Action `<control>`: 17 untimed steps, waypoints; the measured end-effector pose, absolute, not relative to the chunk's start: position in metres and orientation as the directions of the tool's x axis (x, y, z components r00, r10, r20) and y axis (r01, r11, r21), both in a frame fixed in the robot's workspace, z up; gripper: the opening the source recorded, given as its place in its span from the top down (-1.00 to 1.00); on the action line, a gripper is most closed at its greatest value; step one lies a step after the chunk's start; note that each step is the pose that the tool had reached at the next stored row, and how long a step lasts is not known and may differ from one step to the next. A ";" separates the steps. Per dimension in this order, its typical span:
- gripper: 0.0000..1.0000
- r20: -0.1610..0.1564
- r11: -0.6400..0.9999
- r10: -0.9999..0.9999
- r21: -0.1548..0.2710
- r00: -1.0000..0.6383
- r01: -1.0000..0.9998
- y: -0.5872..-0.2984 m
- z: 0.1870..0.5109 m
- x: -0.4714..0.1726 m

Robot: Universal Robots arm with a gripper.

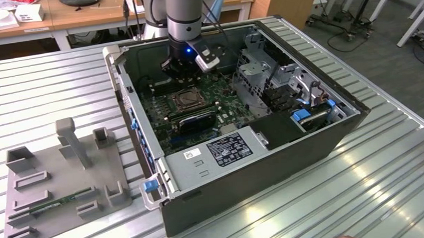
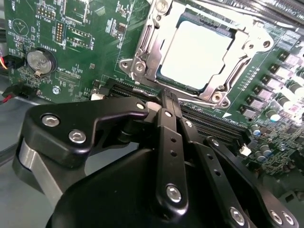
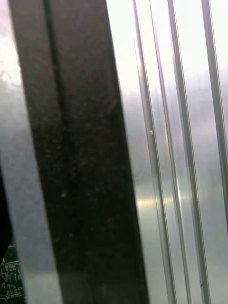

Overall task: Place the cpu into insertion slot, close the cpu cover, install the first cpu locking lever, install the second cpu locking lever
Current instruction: 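Install the first cpu locking lever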

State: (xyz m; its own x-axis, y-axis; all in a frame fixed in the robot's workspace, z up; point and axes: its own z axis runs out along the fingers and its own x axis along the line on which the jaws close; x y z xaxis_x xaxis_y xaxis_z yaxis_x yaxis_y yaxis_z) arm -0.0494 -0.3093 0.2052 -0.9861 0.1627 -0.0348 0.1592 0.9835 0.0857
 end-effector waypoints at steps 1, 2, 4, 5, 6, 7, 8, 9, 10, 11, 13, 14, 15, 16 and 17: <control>0.79 -0.036 0.984 0.162 0.081 -0.986 0.159 -0.309 0.205 -0.049; 0.79 -0.036 0.984 0.162 0.077 -0.986 0.159 -0.309 0.205 -0.049; 0.79 -0.037 0.984 0.162 0.075 -0.986 0.159 -0.309 0.205 -0.049; 0.79 -0.036 0.984 0.162 0.075 -0.986 0.159 -0.309 0.205 -0.049; 0.79 -0.037 0.984 0.162 0.075 -0.986 0.159 -0.309 0.205 -0.049; 0.79 -0.037 0.984 0.162 0.074 -0.986 0.159 -0.309 0.205 -0.049; 0.79 -0.037 0.984 0.162 0.074 -0.986 0.159 -0.309 0.205 -0.049; 0.79 -0.037 0.984 0.162 0.074 -0.986 0.159 -0.309 0.205 -0.049; 0.79 -0.037 0.984 0.162 0.074 -0.986 0.159 -0.309 0.205 -0.049; 0.79 -0.037 0.985 0.162 0.073 -0.986 0.159 -0.309 0.204 -0.049; 0.79 -0.037 0.985 0.162 0.071 -0.986 0.159 -0.309 0.203 -0.049; 0.79 -0.037 0.985 0.162 0.070 -0.986 0.159 -0.309 0.202 -0.049; 0.79 -0.038 0.985 0.162 0.069 -0.986 0.159 -0.309 0.201 -0.049; 0.79 -0.038 0.985 0.162 0.068 -0.986 0.159 -0.309 0.201 -0.049; 0.79 -0.038 0.985 0.162 0.066 -0.986 0.159 -0.309 0.201 -0.049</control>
State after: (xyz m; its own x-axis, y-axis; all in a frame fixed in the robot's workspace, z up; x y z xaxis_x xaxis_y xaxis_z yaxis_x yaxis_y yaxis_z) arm -0.0495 -0.3093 0.2006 -0.9861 0.1619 -0.0380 0.1592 0.9850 0.0661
